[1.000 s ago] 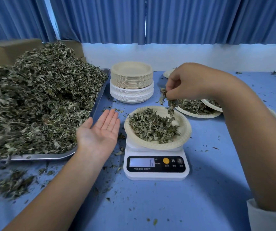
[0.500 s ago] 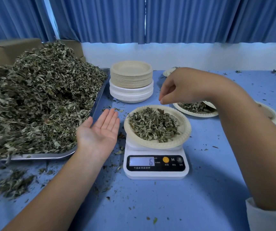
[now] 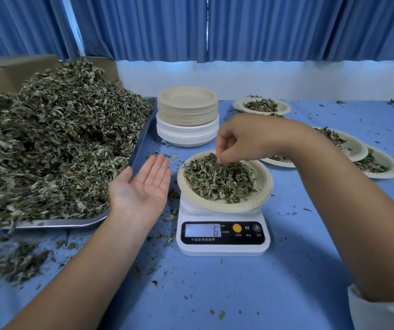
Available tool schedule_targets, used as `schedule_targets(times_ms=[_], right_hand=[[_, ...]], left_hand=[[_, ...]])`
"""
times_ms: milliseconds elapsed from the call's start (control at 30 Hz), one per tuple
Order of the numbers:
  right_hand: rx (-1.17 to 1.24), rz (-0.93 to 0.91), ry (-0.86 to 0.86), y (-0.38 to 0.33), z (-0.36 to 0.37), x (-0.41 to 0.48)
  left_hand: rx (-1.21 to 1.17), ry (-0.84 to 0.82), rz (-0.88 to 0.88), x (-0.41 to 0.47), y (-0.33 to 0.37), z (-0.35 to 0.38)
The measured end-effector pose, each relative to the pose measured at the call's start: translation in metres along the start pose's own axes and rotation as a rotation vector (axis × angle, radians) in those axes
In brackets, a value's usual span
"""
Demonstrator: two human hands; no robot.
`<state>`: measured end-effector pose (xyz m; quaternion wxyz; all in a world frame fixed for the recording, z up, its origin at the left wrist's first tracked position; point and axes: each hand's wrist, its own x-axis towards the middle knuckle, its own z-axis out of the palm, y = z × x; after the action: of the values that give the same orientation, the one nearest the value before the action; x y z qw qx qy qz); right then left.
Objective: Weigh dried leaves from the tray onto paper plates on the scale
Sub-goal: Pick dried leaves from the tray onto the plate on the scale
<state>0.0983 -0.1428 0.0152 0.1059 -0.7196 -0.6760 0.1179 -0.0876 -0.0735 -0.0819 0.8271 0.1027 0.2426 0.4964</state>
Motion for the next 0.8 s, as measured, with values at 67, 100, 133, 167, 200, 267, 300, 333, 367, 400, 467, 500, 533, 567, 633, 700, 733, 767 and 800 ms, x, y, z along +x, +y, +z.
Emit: schedule_targets(times_ms=[67,100,133,167,200,267,300,333,367,400,467,500,533,567,633,700,733,767,800], right_hand=[[0.011,-0.007,0.011,0.000,-0.001,0.000],[0.017,-0.013,0.017,0.001,-0.001,0.000],[0.022,-0.017,0.020,0.000,-0.001,0.000],[0.023,-0.019,0.013,0.000,-0.001,0.000],[0.016,-0.017,-0.009,0.000,0.000,0.000],[-0.016,-0.002,-0.094,-0.002,0.003,0.001],[-0.032,0.010,-0.144,-0.002,0.005,0.001],[-0.042,0.023,-0.185,-0.002,0.007,0.001],[-0.050,0.033,-0.210,-0.003,0.008,0.002],[-0.057,0.037,-0.216,-0.003,0.009,0.002],[-0.069,0.028,-0.170,-0.003,0.007,0.003],[-0.065,0.019,-0.124,-0.002,0.005,0.003],[-0.045,0.010,-0.074,-0.002,0.004,0.003],[-0.012,-0.001,-0.026,-0.004,0.003,0.003],[0.065,-0.029,0.062,-0.011,0.004,0.008],[0.104,-0.080,0.127,-0.028,0.011,0.021],[0.109,-0.117,0.137,-0.041,0.015,0.029],[0.106,-0.163,0.134,-0.055,0.021,0.038],[0.091,-0.210,0.121,-0.071,0.027,0.048]], left_hand=[[-0.001,-0.005,-0.002,0.000,0.000,0.000],[-0.002,-0.006,-0.003,0.000,0.000,0.000],[-0.001,-0.008,-0.003,0.000,0.000,0.000],[0.000,-0.008,-0.003,-0.001,0.000,0.000],[0.001,-0.008,-0.003,0.000,0.000,0.000],[-0.001,-0.005,-0.003,0.000,0.000,0.000],[-0.001,-0.005,-0.004,0.000,0.000,0.000],[0.000,-0.008,-0.004,0.000,0.000,0.000],[0.004,-0.009,-0.004,0.000,0.000,0.000],[0.007,-0.010,-0.005,0.000,0.000,0.000],[0.002,-0.008,-0.007,0.001,0.000,0.000],[-0.003,-0.006,-0.010,0.001,0.000,0.000],[-0.006,-0.006,-0.016,0.001,0.001,0.001],[-0.009,-0.008,-0.022,0.001,0.001,0.002],[-0.013,-0.009,-0.031,0.001,0.001,0.002],[-0.007,-0.008,-0.035,0.002,0.001,0.003],[-0.007,-0.006,-0.037,0.002,0.001,0.002],[-0.012,-0.003,-0.039,0.003,0.001,0.002],[-0.022,0.001,-0.039,0.003,0.001,0.002]])
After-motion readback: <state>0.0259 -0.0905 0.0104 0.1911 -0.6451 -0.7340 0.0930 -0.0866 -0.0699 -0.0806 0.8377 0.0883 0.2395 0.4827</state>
